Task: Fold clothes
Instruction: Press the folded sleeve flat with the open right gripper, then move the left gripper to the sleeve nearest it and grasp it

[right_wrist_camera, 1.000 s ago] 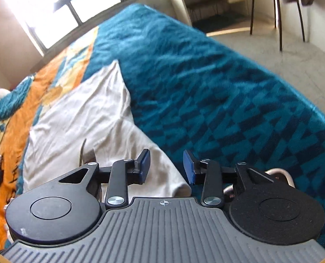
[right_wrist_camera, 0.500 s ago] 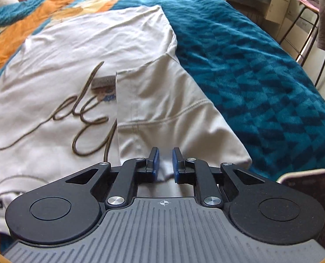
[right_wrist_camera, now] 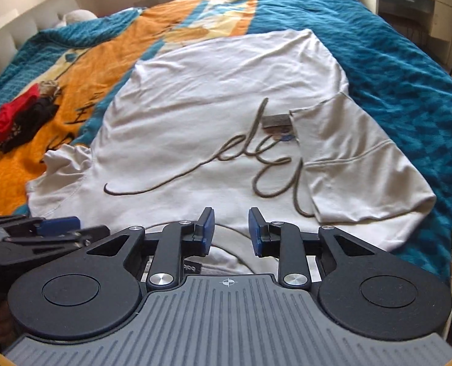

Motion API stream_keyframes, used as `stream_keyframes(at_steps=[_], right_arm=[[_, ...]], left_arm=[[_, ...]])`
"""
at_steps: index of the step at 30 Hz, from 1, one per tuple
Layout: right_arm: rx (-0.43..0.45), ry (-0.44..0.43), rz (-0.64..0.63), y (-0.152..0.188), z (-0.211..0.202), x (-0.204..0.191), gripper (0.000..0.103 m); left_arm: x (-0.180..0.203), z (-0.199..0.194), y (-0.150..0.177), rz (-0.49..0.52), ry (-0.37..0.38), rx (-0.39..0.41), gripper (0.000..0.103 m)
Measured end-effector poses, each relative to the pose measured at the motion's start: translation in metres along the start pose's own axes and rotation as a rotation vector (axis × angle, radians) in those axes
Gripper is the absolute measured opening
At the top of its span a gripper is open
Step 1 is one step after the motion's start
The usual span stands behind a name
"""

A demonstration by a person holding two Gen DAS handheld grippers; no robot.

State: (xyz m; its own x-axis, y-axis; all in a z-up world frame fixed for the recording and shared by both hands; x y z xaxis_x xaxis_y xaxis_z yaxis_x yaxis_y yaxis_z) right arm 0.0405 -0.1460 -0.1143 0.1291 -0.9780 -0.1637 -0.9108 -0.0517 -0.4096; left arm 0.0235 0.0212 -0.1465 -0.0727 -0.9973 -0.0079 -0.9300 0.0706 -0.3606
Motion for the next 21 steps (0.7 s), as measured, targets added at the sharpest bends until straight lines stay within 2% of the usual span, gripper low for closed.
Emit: stream_keyframes(at_steps=[4, 6, 12, 14, 17, 19, 21], right_arm=[[-0.058, 0.017, -0.053, 0.010, 0.018, -0.009, 0.031], [-0.078, 0.021, -0.044, 0.019, 0.020, -0.005, 0.030], [-0.078, 0.004, -0.025, 0.037, -0.009, 0.000, 0.031], [-0.062, -0.012, -0.018, 0.036, -0.020, -0.001, 0.034], [-0.012, -0.041, -0.006, 0.026, -0.032, -0.007, 0.041], [0.012, -0.063, 0.004, 0.019, -0.035, -0.012, 0.052], [0.026, -0.087, 0.018, 0.012, -0.034, -0.017, 0.052]], left_arm=[[0.012, -0.007, 0.011, 0.082, -0.035, 0.019, 0.044], [0.010, -0.010, 0.015, 0.086, -0.017, 0.004, 0.044], [0.006, -0.032, 0.027, 0.138, 0.021, -0.029, 0.044], [0.002, -0.041, 0.027, 0.127, 0.039, -0.021, 0.044], [-0.011, -0.056, 0.019, 0.046, 0.076, 0.041, 0.045], [-0.022, -0.061, 0.013, -0.016, 0.085, 0.087, 0.049], [-0.037, -0.060, 0.010, -0.094, 0.094, 0.103, 0.054]])
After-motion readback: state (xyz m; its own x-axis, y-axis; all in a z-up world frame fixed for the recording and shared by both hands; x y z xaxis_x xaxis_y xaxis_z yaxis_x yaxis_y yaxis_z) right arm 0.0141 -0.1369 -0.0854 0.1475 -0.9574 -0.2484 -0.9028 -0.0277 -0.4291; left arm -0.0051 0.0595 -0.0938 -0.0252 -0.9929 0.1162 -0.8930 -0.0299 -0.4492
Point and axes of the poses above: each gripper's, at about its wrist camera, not at the fingertips, and z roughly the way its jaws point, x to its right, y to its underside, the point moved 5 cm from there along z, roughly the way its jaws point, and after that the axes turned 15 degrees about -x, right-handed, at the moved point
